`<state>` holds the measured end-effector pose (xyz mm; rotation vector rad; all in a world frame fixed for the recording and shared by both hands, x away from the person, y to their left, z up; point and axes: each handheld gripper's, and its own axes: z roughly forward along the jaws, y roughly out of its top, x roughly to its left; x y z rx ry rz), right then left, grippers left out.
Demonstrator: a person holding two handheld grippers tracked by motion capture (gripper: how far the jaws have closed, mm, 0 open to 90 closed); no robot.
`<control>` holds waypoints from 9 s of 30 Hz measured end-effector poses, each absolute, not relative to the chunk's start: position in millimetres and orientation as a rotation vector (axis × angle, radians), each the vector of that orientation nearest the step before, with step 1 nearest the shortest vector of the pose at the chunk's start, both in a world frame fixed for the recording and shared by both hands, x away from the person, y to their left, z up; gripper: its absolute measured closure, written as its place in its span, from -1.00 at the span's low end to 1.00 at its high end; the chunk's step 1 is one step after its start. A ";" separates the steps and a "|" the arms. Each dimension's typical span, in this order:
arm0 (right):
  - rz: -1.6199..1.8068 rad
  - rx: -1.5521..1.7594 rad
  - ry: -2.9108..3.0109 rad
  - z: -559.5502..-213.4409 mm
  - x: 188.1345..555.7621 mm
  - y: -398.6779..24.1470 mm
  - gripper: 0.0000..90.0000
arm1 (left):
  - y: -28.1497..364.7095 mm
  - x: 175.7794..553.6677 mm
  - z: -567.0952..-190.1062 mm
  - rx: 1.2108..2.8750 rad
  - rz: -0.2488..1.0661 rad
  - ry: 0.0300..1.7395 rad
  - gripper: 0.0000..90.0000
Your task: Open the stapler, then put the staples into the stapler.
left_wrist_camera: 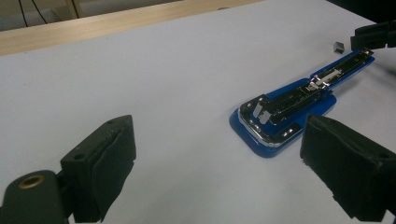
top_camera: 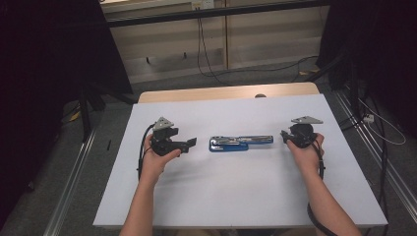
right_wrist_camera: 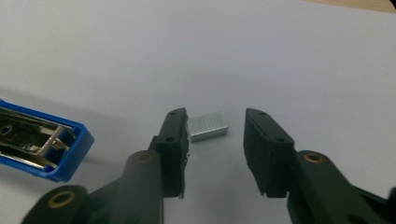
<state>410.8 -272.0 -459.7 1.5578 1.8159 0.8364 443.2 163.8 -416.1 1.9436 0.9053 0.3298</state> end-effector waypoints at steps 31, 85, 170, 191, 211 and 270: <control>0.786 1.641 1.789 -466.6 427.7 -264.5 0.50 | 166.8 448.8 -421.6 1.953 0.318 0.930 -0.75; 0.806 1.652 1.871 -462.6 435.2 -273.5 0.76 | 169.0 450.7 -424.3 1.968 0.312 0.943 -0.75; 1.258 0.925 2.419 -391.8 453.1 -190.8 0.76 | 173.9 448.0 -424.2 1.981 0.302 0.942 -0.78; 1.314 0.791 2.514 -390.2 464.5 -171.1 0.76 | 169.6 445.5 -422.9 1.986 0.300 0.943 -0.80; 1.313 0.666 2.594 -389.4 477.0 -154.5 0.76 | 177.0 443.6 -425.3 1.998 0.307 0.972 -0.80; 1.309 0.434 2.744 -421.2 502.0 -126.3 0.76 | 185.5 443.9 -430.2 2.011 0.312 1.019 -0.80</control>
